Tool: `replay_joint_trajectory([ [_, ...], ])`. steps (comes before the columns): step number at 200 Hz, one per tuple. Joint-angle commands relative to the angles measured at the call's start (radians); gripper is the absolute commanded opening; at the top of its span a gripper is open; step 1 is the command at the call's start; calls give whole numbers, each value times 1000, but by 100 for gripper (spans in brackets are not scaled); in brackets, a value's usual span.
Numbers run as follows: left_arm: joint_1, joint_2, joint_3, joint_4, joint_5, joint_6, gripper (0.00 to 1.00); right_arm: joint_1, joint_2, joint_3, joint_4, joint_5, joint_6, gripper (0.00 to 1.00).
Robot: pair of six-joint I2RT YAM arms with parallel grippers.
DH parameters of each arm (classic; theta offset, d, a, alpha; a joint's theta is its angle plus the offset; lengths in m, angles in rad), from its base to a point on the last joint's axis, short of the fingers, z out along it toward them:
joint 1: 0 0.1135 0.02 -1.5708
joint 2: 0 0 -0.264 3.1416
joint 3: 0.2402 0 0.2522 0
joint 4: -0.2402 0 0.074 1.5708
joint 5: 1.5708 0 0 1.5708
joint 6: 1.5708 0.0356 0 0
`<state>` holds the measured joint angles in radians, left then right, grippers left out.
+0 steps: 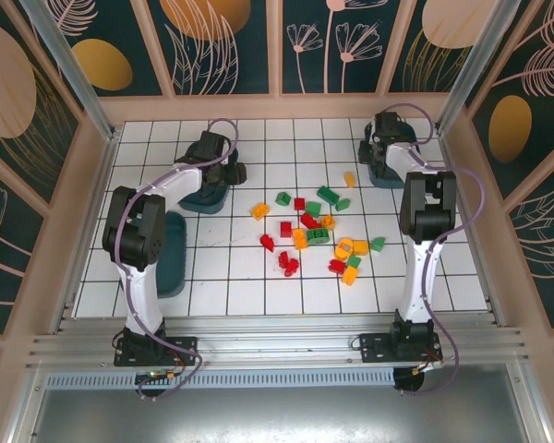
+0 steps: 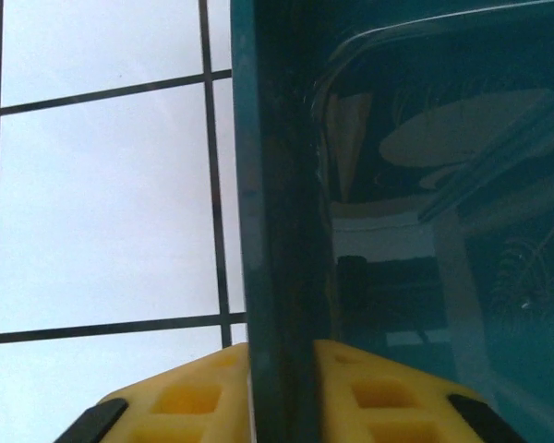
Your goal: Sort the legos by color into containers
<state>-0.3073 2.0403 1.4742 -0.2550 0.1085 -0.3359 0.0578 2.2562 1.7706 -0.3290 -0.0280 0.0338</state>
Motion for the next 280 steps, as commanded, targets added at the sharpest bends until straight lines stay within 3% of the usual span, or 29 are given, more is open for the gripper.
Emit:
replay_joint_trajectory([
  [1,-3,33,35,-37,21,22,53,4,-44,-32,43,33,13,13],
  [35,-4,50,55,-44,13,27,37,14,-77,-71,86,38,24,0],
  [107,-6,86,112,21,38,-10,0,99,-160,-88,181,85,72,0],
  [141,-9,129,188,90,81,-97,0,210,-131,2,177,113,94,0],
  [217,-73,288,357,217,134,-330,0,404,155,412,-14,123,160,0],
  [265,-87,252,241,350,122,-480,0,425,180,421,-102,134,246,0],
  [280,-88,238,209,395,129,-509,13,425,159,374,-86,112,269,0],
])
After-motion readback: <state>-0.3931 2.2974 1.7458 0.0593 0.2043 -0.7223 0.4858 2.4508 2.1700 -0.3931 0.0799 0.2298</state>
